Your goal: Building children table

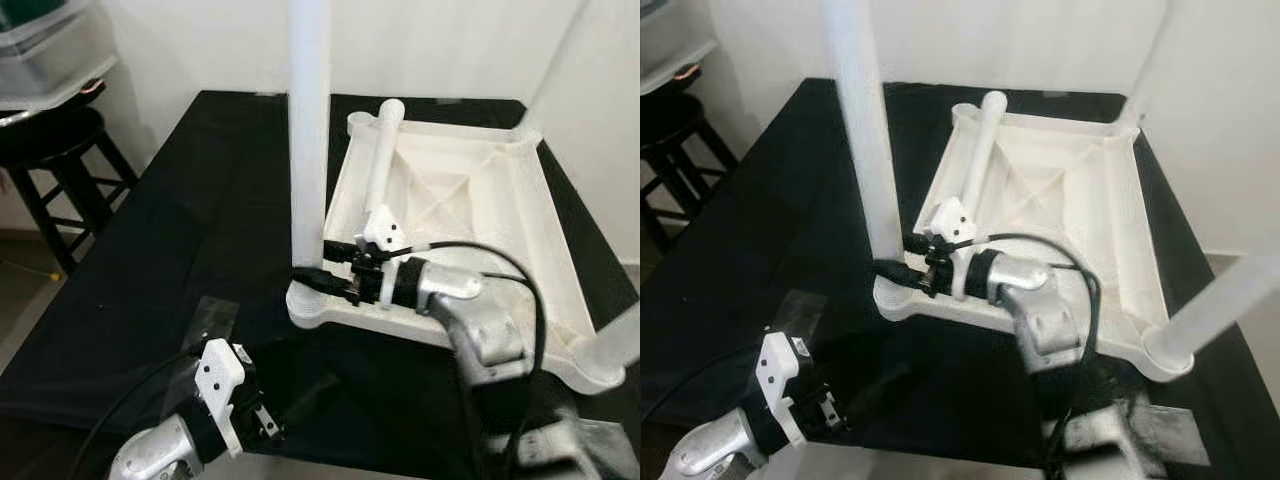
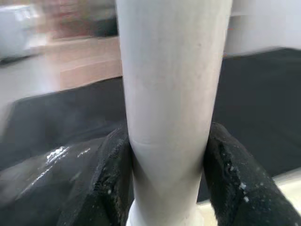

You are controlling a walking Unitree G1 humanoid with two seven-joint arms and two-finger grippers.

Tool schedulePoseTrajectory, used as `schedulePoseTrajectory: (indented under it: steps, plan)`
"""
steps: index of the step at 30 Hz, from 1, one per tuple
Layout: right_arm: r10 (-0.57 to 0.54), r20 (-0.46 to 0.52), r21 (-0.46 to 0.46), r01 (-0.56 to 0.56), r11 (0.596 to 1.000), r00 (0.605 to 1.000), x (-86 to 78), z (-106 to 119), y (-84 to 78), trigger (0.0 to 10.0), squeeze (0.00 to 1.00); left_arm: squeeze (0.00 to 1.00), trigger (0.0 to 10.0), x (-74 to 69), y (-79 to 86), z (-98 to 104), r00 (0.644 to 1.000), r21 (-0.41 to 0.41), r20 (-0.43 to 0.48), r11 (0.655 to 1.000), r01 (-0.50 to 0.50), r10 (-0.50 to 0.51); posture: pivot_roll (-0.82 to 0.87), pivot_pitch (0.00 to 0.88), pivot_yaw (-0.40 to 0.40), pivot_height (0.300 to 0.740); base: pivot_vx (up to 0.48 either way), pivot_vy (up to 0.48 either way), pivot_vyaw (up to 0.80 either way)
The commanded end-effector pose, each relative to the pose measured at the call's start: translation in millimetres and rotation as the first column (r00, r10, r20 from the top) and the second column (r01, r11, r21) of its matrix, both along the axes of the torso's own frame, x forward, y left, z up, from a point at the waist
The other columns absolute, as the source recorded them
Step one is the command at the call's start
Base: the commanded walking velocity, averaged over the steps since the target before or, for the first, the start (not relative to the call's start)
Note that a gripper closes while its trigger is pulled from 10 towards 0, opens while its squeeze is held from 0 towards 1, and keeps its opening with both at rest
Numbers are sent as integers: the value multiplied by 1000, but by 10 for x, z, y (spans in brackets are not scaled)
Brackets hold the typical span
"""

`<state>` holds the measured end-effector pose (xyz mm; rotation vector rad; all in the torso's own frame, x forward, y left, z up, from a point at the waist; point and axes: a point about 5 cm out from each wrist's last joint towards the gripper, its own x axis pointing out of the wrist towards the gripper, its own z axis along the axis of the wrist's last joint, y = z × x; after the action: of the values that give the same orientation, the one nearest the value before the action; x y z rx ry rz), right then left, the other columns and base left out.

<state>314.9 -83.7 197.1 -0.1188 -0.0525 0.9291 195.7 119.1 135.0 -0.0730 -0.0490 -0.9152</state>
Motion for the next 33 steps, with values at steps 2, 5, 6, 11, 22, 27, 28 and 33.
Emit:
schedulePoseTrajectory:
  steps: [2, 5, 6, 11, 22, 27, 28, 33]
  plan:
    - [-271, -10, -69, 270, 960, 962, -227, -245, 183, 0, 0, 0, 10000, -7, 46, -20, 1000, 2, -21, 1000, -2, 2, -71, 193, 27, 740, 0, 0, 0]
    - [-268, -46, -52, 266, 963, 962, -254, -279, 216, 0, 0, 0, 10000, 6, 52, -25, 1000, -1, -27, 1000, -2, 2, -65, 184, 22, 740, 0, 0, 0]
    - [-257, -49, -66, 254, 965, 965, -259, -303, 234, 0, 0, 0, 10000, 10, 52, -27, 1000, -4, -30, 1000, -2, 2, -65, 184, 22, 740, 0, 0, 0]
    - [-234, -80, -58, 230, 971, 969, -267, -322, 254, 0, 0, 0, 10000, 24, 59, -27, 999, -13, -29, 1000, -26, 26, -58, 181, 19, 740, 0, 0, 0]
    - [173, 6, 37, -173, 984, 985, -169, 80, 143, 10000, 1000, 0, 10000, 29, 33, -59, 999, -7, -37, 1000, -12, 12, -42, 152, 22, 740, 0, 0, 0]
    - [330, 22, -49, -328, 943, 944, -23, 190, 23, 10000, 0, 0, 10000, 32, 25, -71, 999, -7, -40, 1000, -10, 10, -37, 142, 24, 740, 0, 0, 0]
    - [367, 16, -61, -366, 929, 930, 24, 220, 3, 10000, 0, 0, 10000, 31, 22, -74, 999, -6, -41, 1000, -9, 9, -34, 140, 23, 740, 0, 0, 0]
    - [487, -35, -87, -488, 869, 873, 124, 253, -34, 10000, 0, 0, 10000, 22, 14, -83, 999, -5, -45, 1000, -6, 6, -25, 135, 20, 740, 0, 0, 0]
